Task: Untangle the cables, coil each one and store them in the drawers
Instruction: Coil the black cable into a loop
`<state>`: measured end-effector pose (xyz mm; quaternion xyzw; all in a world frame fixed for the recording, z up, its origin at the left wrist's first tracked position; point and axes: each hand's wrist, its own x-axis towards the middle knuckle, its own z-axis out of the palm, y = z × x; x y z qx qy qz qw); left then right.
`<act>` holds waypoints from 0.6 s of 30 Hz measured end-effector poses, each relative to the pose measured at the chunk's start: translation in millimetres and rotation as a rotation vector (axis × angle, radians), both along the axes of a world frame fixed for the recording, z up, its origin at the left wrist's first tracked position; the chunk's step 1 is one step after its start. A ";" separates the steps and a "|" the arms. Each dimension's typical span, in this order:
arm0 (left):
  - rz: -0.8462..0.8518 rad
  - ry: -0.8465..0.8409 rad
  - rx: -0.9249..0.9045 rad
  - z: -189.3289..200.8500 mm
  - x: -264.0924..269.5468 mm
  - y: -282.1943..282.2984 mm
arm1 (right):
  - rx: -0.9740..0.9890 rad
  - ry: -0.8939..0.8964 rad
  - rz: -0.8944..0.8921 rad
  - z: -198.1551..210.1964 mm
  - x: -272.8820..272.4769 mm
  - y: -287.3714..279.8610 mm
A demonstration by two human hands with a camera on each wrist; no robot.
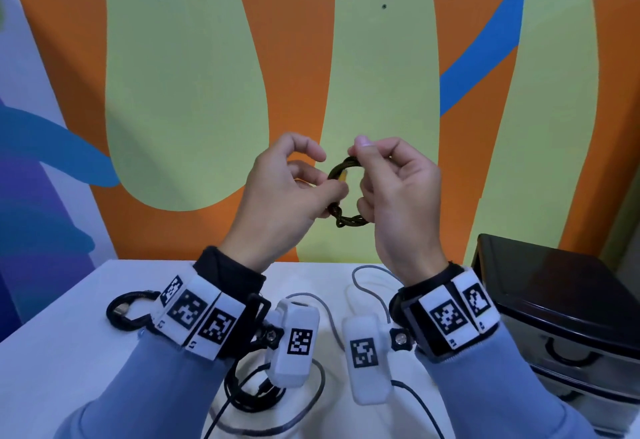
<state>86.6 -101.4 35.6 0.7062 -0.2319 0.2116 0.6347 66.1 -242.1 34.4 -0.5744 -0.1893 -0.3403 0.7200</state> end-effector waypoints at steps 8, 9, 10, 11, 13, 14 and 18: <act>-0.220 0.105 0.031 6.7 -2.1 18.2 | 0.154 0.195 0.179 -5.2 8.9 0.9; -0.222 0.104 0.047 5.5 -0.7 20.6 | 0.160 0.230 0.202 -6.4 10.4 0.2; -0.190 0.083 0.081 4.1 1.5 22.2 | 0.144 0.260 0.208 -8.4 11.9 0.0; -0.136 0.043 0.133 3.3 4.1 23.5 | 0.116 0.282 0.204 -10.5 13.5 0.6; -0.009 -0.043 0.251 3.2 9.6 28.7 | 0.030 0.305 0.181 -14.2 16.1 1.7; 0.046 -0.062 0.301 3.4 12.9 33.4 | -0.033 0.316 0.159 -15.7 17.0 1.8; 0.119 0.019 0.434 -4.0 33.2 65.3 | -0.399 0.424 -0.013 -36.5 27.3 -2.5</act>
